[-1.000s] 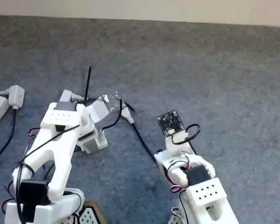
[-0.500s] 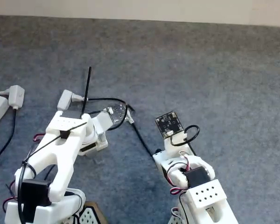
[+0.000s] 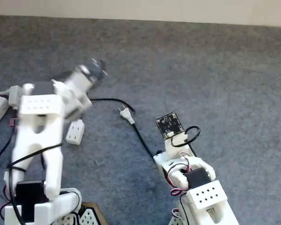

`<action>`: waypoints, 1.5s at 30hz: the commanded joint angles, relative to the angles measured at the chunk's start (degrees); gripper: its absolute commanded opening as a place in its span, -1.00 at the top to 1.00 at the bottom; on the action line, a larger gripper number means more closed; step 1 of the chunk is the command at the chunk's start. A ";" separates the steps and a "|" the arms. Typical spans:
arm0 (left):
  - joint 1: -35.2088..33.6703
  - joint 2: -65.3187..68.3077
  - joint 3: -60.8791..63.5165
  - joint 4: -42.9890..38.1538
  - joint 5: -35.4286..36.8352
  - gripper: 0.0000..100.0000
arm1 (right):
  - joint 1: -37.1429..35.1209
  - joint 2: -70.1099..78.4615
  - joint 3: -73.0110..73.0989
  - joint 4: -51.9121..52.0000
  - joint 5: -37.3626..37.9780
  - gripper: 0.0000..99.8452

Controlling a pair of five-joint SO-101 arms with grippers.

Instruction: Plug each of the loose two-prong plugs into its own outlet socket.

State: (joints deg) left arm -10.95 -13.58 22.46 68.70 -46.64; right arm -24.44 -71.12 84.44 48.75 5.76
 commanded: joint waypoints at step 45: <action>2.15 12.70 -20.09 28.92 11.78 0.57 | -0.48 -0.92 -0.40 -1.10 0.62 0.47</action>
State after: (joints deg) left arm -14.11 14.37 -17.36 100.53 -35.21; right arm -24.44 -71.12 84.44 48.75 5.76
